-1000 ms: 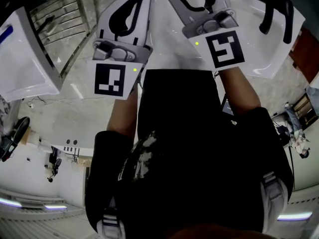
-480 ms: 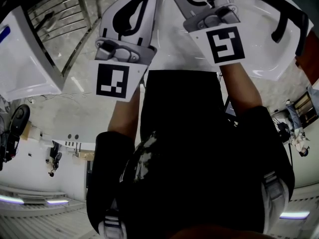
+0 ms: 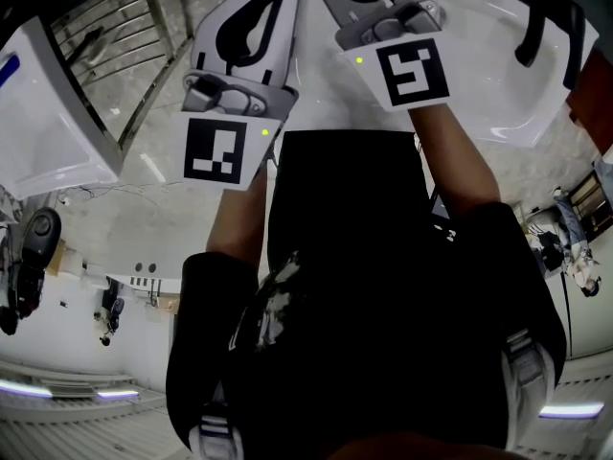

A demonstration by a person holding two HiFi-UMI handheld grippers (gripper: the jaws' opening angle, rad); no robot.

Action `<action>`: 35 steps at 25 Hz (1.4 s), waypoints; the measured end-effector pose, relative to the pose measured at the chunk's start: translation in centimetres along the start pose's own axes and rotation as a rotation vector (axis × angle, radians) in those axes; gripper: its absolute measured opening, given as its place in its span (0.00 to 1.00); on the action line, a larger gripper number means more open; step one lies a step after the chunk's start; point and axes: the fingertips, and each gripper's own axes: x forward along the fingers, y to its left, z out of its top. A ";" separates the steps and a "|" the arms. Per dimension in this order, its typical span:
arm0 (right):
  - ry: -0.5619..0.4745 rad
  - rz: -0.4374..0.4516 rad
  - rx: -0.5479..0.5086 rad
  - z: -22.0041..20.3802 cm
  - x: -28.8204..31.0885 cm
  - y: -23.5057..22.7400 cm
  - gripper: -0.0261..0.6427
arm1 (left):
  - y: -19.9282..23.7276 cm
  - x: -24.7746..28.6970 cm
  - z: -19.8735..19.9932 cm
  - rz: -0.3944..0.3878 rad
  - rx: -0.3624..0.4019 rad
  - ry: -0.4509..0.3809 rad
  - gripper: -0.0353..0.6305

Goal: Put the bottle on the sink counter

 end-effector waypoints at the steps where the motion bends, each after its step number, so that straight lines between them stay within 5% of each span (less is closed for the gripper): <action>1: 0.001 -0.003 0.008 0.0 0.0 0.0 0.22 | -0.2 0.0 0.2 -0.001 0.003 -0.003 0.07; 5: -0.005 -0.029 0.063 0.4 -0.4 -0.1 0.46 | -1.2 -0.4 0.8 -0.021 0.020 -0.015 0.07; 11: -0.033 -0.083 0.036 2.4 -3.3 -0.7 0.46 | -2.7 -2.0 3.2 -0.021 0.059 -0.065 0.07; 13: -0.082 -0.141 0.029 4.8 -6.9 -2.1 0.39 | -5.3 -2.6 5.3 -0.033 0.102 -0.100 0.07; 16: -0.140 -0.197 -0.024 8.5 -12.8 -3.2 0.03 | -9.3 -3.8 8.0 -0.049 0.130 -0.141 0.07; 21: -0.188 -0.170 -0.087 14.0 -21.1 0.5 0.03 | -14.8 -8.2 9.6 -0.092 0.161 -0.164 0.07; 25: -0.159 -0.196 -0.051 14.1 -27.7 1.7 0.03 | -17.9 -9.1 8.9 -0.143 0.165 -0.177 0.07; 35: -0.241 -0.211 0.233 13.2 -35.4 2.0 0.03 | -23.9 -13.1 11.3 -0.173 0.235 -0.220 0.07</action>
